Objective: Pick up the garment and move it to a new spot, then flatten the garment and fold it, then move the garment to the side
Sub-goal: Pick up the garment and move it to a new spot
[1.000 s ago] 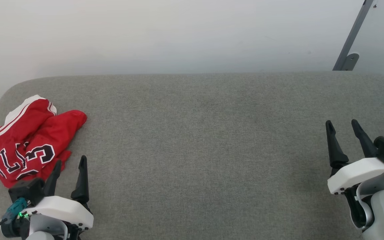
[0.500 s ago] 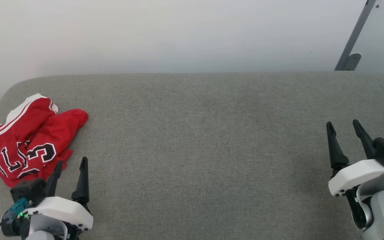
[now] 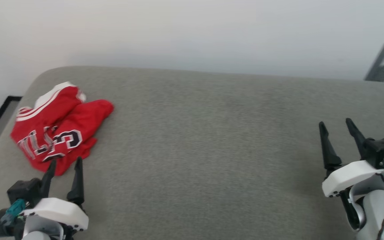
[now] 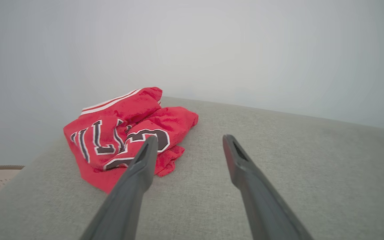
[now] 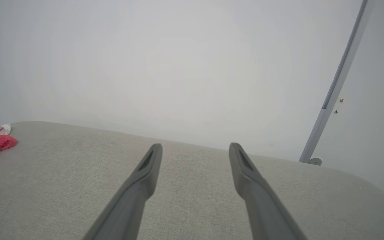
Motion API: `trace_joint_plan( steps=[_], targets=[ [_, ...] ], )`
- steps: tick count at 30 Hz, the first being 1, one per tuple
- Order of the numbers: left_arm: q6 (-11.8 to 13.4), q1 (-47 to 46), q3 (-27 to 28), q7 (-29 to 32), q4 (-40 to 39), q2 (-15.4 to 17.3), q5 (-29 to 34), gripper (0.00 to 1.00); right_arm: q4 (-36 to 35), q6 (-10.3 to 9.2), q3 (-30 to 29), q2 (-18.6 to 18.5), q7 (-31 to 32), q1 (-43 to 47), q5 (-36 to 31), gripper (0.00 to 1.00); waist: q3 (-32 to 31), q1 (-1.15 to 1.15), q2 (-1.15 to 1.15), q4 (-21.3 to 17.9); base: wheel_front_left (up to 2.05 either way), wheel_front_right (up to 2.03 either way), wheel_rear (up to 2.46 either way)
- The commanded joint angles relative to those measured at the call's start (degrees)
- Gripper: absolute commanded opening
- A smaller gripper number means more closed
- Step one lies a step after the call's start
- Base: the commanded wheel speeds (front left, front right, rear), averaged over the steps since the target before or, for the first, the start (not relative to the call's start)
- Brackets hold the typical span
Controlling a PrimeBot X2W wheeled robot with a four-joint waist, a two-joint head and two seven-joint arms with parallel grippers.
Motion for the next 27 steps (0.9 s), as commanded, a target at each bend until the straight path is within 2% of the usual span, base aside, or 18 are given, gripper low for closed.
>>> trace_joint_plan(
  steps=[1, 9, 15, 22, 27],
  targets=[
    [0.0, 1.0, 0.9, -0.5, -0.3, 0.1, 1.1, 1.0, 0.0, 0.0, 0.8, 0.3, -0.6, 0.0, -1.2, 1.0, 0.2, 0.0, 0.0, 3.1, 0.0, 0.0, 0.0],
    [0.0, 2.5, 3.8, -1.0, -1.7, -1.1, 4.0, 1.0, 0.3, -0.01, 4.8, 2.0, -1.0, -1.6, -1.9, 1.0, 1.4, 0.0, 0.0, 11.7, 0.0, 0.0, 0.0],
    [0.1, 4.2, 6.6, -1.0, -3.7, -3.2, 5.9, 1.0, 0.4, -0.01, 7.8, 3.5, -1.0, -1.7, -1.1, 1.0, 1.5, 0.0, 0.0, 17.2, 0.0, 0.0, 0.0],
    [0.1, 5.9, 9.0, -1.0, -5.9, -5.2, 7.5, 1.0, 0.4, -0.01, 10.6, 4.7, -1.0, -2.1, -0.6, 1.0, 1.4, 0.0, 0.0, 21.3, 0.0, 0.0, 0.0],
    [0.1, 6.7, 10.9, -1.0, -7.3, -6.7, 7.9, 1.0, 0.6, -0.01, 12.7, 5.1, -1.0, -2.6, -0.9, 1.0, 1.4, 0.0, 0.0, 22.6, 0.0, 0.0, 0.0]
  ],
)
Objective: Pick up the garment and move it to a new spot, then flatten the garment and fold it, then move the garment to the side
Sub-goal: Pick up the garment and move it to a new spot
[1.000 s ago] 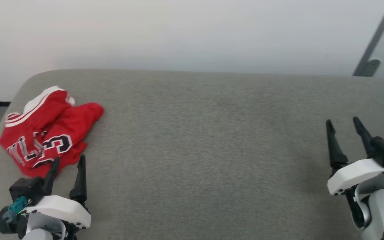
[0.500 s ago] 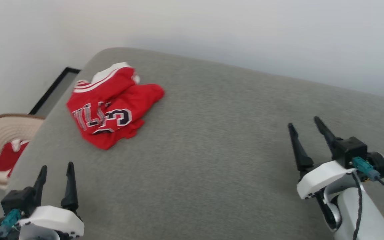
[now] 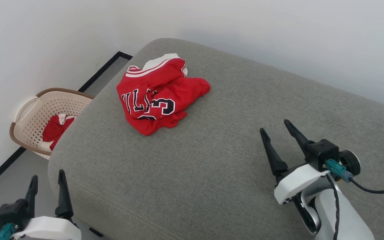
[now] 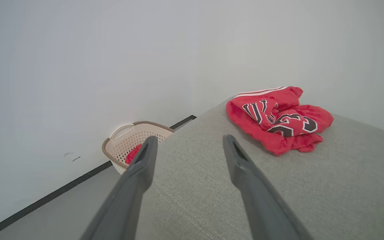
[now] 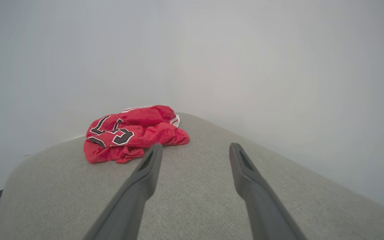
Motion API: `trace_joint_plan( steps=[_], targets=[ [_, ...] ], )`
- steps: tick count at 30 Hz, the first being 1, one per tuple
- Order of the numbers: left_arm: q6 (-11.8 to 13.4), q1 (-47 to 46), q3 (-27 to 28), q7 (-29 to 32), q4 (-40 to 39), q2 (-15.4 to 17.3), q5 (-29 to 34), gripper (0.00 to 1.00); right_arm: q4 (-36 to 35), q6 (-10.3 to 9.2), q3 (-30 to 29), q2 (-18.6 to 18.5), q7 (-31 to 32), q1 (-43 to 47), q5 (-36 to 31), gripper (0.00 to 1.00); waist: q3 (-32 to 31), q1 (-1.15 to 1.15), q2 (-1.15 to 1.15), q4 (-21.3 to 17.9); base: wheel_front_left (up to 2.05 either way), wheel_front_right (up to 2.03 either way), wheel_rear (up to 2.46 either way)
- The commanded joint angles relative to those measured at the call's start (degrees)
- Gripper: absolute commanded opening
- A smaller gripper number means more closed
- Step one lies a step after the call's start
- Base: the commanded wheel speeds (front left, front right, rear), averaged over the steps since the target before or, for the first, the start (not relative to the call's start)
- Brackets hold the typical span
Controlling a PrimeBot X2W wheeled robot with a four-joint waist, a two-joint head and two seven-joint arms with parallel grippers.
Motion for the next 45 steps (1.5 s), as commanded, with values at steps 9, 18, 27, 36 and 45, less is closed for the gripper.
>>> trace_joint_plan(
  steps=[9, 18, 27, 36, 45],
  targets=[
    [0.1, -0.3, -1.5, -0.3, 0.4, -0.5, 1.0, 1.0, 0.4, -0.02, 0.9, 0.1, -0.3, -0.8, 0.4, 1.0, 0.7, 0.0, 0.0, -1.7, 0.0, 0.0, 0.0],
    [0.0, -12.9, -11.6, -0.3, 4.3, 9.5, -3.9, 1.0, -0.4, -0.02, 0.2, 0.7, -0.3, -2.5, -0.9, 1.0, 6.3, 0.0, 0.0, -10.6, 0.0, 0.0, 0.0],
    [0.1, -30.9, -24.7, 4.1, 18.1, 25.0, -20.7, 1.0, -2.0, -0.02, -1.1, 2.4, -0.3, -4.0, -2.7, 1.0, 13.6, 0.0, 0.0, -20.8, 0.0, 0.0, 0.0],
    [0.1, -39.4, -38.6, 19.5, 23.7, 39.6, -41.4, 1.0, -4.3, -0.02, -1.6, 3.8, -0.3, -5.9, -3.2, 1.0, 19.6, 0.0, 0.0, -29.9, 0.0, 0.0, 0.0],
    [0.1, -42.0, -46.5, 29.6, 28.3, 47.0, -51.4, 1.0, -6.7, -0.02, -1.8, 4.1, -0.3, -7.3, -4.3, 1.0, 25.6, 0.0, 0.0, -34.7, 0.0, 0.0, 0.0]
  ],
)
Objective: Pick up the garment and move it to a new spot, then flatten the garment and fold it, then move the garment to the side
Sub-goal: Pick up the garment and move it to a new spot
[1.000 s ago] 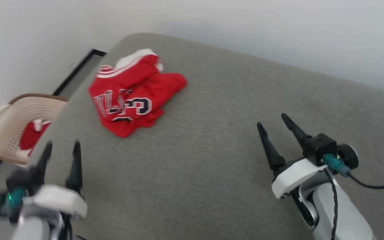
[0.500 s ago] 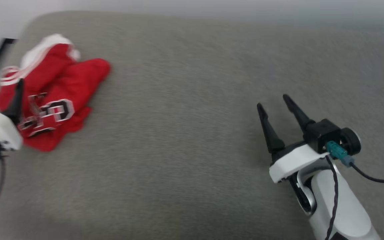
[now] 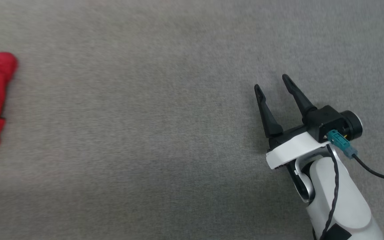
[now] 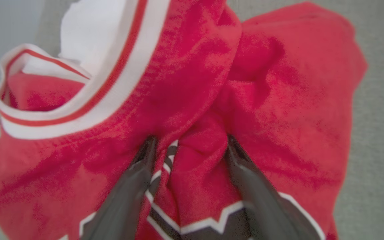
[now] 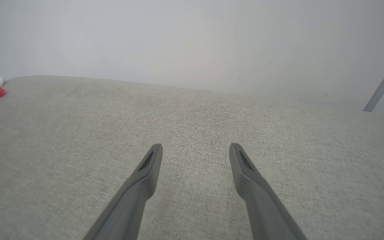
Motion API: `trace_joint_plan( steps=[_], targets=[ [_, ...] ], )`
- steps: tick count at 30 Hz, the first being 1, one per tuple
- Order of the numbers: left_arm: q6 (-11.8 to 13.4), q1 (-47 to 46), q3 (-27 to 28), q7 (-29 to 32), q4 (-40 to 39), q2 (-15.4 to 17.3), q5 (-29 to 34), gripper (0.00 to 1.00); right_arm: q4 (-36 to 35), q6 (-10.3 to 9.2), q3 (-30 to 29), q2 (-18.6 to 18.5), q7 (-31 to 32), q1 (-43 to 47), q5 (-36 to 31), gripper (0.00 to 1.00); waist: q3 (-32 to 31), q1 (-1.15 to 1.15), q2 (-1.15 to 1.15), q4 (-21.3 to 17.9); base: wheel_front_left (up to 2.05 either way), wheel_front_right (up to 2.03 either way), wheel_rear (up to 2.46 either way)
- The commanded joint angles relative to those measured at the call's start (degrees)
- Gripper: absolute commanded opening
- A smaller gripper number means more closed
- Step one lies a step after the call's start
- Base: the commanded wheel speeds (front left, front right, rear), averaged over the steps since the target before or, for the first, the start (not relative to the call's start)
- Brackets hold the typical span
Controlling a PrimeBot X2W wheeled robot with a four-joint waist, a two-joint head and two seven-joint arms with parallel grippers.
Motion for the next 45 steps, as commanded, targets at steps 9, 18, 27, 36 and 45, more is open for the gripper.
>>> trace_joint_plan(
  steps=[9, 18, 27, 36, 45],
  targets=[
    [0.1, -0.2, -5.7, 3.7, 6.0, -2.0, -5.1, 1.0, -3.0, -0.02, 0.9, 0.3, -0.3, -2.5, -1.4, 1.0, 6.5, 0.0, 0.0, -2.9, 0.0, 0.0, 0.0],
    [0.1, -3.3, -9.1, -5.5, 5.3, -1.2, -5.4, 0.0, -3.7, -0.02, 0.6, 0.2, -0.3, -2.2, -1.9, 1.0, 3.0, 0.0, 0.0, -1.3, 0.0, 0.0, 0.0],
    [0.1, -9.4, -14.1, -20.8, 3.2, -1.0, -0.9, 0.0, -1.7, -0.02, 0.3, 0.2, -0.3, 0.4, 0.0, 1.0, -5.4, 0.0, 0.0, 0.9, 0.0, 0.0, 0.0],
    [0.1, -13.5, -21.5, -22.8, -13.6, -1.4, -2.7, 0.0, -2.2, -0.02, -0.8, 0.2, -0.3, 2.4, 2.5, 1.0, -8.7, 0.0, 0.0, 0.5, 0.0, 0.0, 0.0],
    [0.1, -17.3, -29.7, -17.9, -36.4, -4.4, -4.7, 0.0, -4.3, -0.02, -1.7, 0.2, -0.3, 3.6, 6.3, 1.0, -7.0, 0.0, 0.0, -4.3, 0.0, 0.0, 0.0]
  ],
)
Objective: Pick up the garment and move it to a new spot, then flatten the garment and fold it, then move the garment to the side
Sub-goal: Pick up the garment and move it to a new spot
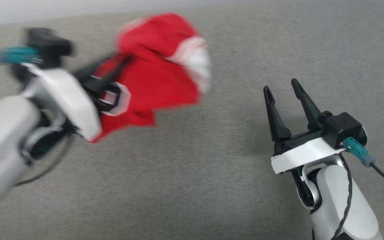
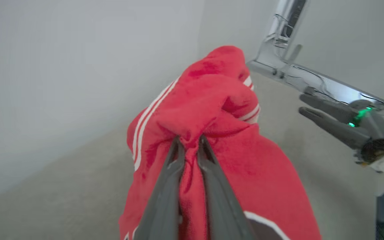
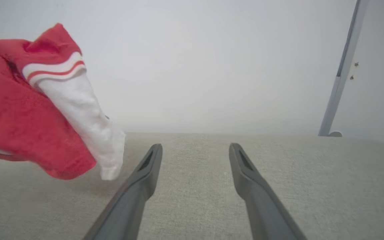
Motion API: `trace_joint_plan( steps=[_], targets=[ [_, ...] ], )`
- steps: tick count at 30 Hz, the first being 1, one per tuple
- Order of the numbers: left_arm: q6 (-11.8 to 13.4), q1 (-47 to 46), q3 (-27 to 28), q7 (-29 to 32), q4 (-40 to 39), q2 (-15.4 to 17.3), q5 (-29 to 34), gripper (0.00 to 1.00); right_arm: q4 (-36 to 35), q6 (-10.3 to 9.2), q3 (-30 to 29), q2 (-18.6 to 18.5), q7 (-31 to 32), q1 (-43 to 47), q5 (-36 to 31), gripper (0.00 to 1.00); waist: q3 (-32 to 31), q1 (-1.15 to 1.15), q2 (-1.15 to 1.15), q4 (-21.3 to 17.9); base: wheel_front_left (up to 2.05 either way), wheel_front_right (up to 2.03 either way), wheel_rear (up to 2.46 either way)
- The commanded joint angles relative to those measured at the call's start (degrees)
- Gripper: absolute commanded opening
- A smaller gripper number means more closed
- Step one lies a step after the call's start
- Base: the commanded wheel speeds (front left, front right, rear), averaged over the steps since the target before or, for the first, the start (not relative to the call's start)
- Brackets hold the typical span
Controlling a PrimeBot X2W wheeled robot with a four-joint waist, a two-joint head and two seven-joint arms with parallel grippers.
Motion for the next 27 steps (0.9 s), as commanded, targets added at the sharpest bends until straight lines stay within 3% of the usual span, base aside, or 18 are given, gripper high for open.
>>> trace_joint_plan(
  steps=[1, 5, 10, 21, 27],
  targets=[
    [0.1, -1.2, -0.7, 0.4, -1.1, -1.1, 1.0, 0.0, -0.5, -0.02, -0.1, 0.0, -0.3, 0.2, 0.5, 1.0, 1.1, 0.0, 0.0, -1.8, 0.0, 0.0, 0.0],
    [0.1, -4.6, -3.6, 2.8, -3.8, -5.7, 1.9, 0.0, -1.7, -0.01, -0.2, 0.0, -0.3, -0.2, 2.0, 1.0, 3.2, 0.0, 0.0, -4.8, 0.0, 0.0, 0.0],
    [0.1, -7.1, -6.6, 3.3, -1.5, -10.3, 3.7, 0.0, -3.2, -0.02, -1.0, 0.0, -0.3, 0.0, 3.6, 1.0, 4.9, 0.0, 0.0, -8.7, 0.0, 0.0, 0.0],
    [0.1, -1.1, -9.4, 8.8, 10.5, -8.1, 6.3, 0.0, -4.6, -0.02, -1.4, 0.0, -0.3, 2.5, 7.2, 1.0, 6.1, 0.0, 0.0, -14.0, 0.0, 0.0, 0.0],
    [0.1, 3.1, -9.8, 14.5, 12.6, -8.1, 12.2, 0.0, -5.3, -0.02, -0.8, 0.0, -0.3, 2.5, 8.8, 1.0, 7.0, 0.0, 0.0, -15.7, 0.0, 0.0, 0.0]
  ],
)
